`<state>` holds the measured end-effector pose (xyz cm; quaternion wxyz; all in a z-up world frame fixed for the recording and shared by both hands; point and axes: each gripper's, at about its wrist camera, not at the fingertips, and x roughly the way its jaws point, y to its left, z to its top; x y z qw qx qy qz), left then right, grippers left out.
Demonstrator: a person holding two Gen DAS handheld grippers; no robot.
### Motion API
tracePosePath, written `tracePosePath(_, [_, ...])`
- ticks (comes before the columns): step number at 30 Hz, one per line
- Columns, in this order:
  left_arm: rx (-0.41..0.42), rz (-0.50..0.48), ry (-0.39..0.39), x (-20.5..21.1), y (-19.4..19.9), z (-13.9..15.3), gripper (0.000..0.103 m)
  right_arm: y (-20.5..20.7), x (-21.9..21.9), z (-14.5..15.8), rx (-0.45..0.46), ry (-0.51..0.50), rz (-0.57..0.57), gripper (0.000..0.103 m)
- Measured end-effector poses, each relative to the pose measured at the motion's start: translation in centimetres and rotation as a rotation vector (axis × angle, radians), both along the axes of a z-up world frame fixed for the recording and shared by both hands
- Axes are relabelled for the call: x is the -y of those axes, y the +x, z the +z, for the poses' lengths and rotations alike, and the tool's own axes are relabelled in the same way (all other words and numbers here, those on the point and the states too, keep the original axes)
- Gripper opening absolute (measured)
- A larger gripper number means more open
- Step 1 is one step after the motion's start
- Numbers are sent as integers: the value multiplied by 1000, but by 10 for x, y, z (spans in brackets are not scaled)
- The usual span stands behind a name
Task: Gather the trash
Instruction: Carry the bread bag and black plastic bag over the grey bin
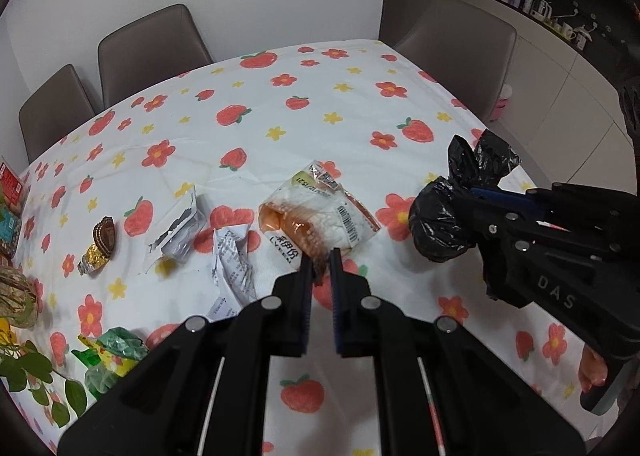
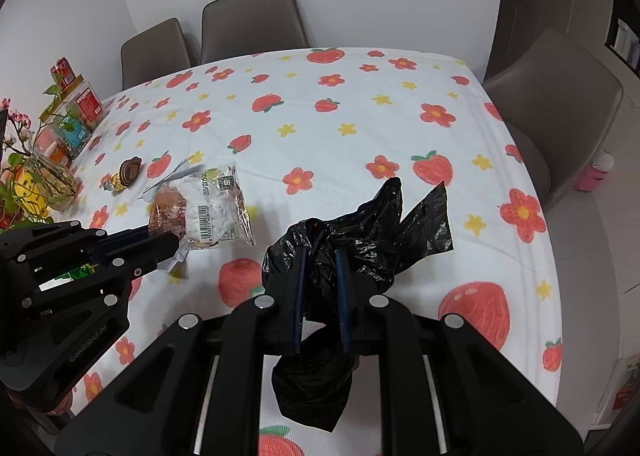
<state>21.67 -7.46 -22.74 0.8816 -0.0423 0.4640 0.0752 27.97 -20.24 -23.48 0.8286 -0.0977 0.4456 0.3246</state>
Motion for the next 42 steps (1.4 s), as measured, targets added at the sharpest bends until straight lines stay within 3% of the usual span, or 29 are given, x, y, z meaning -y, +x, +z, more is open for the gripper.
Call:
tracePosePath(7, [13, -148, 5, 35, -17, 6, 9, -33, 35, 9, 24, 10, -115, 13])
tracePosePath(16, [15, -403, 4, 110, -37, 4, 9, -84, 117, 10, 32, 12, -342, 13])
tracePosePath(30, [-9, -793, -4, 281, -89, 2, 9, -206, 307, 4, 1, 3, -749, 13])
tracePosePath(42, [-97, -978, -12, 427, -161, -35, 9, -308, 439, -19, -57, 2, -948, 13])
